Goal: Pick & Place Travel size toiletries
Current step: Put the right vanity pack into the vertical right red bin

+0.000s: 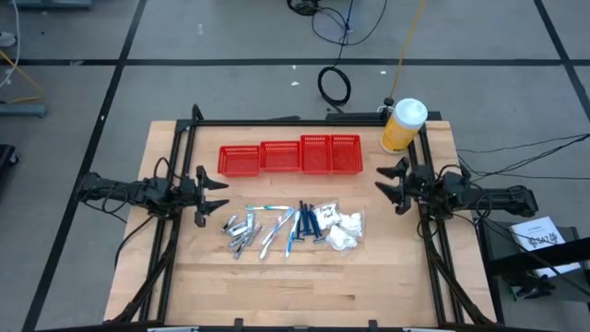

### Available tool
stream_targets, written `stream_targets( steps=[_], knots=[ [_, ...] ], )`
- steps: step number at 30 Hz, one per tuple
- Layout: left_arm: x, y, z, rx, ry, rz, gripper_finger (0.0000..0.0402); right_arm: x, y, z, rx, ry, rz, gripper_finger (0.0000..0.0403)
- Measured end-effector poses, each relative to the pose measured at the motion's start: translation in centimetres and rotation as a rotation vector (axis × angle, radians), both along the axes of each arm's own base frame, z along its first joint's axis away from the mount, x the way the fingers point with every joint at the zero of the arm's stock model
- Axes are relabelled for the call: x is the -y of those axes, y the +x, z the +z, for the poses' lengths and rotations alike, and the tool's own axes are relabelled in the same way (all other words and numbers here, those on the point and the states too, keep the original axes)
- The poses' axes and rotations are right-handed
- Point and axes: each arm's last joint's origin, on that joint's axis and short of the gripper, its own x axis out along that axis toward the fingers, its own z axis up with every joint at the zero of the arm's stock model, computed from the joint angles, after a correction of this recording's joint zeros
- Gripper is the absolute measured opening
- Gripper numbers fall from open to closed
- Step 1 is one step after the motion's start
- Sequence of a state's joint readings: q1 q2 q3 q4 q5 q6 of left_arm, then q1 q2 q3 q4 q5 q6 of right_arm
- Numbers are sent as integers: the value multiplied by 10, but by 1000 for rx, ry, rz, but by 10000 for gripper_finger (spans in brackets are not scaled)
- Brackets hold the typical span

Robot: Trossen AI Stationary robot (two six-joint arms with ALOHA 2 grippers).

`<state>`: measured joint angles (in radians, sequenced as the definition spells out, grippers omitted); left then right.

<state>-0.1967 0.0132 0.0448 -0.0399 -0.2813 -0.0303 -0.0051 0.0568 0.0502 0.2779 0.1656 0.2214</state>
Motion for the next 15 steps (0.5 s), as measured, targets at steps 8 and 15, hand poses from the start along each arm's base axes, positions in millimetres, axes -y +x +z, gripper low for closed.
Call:
stream_targets(
  steps=[8, 15],
  knots=[
    [0, 0, 0, 0, 0, 0, 225, -13, 14, -15, -173, 75, 130, 242],
    [0, 0, 0, 1, 0, 0, 225, -27, 20, -51, -641, 260, -40, 242]
  ],
)
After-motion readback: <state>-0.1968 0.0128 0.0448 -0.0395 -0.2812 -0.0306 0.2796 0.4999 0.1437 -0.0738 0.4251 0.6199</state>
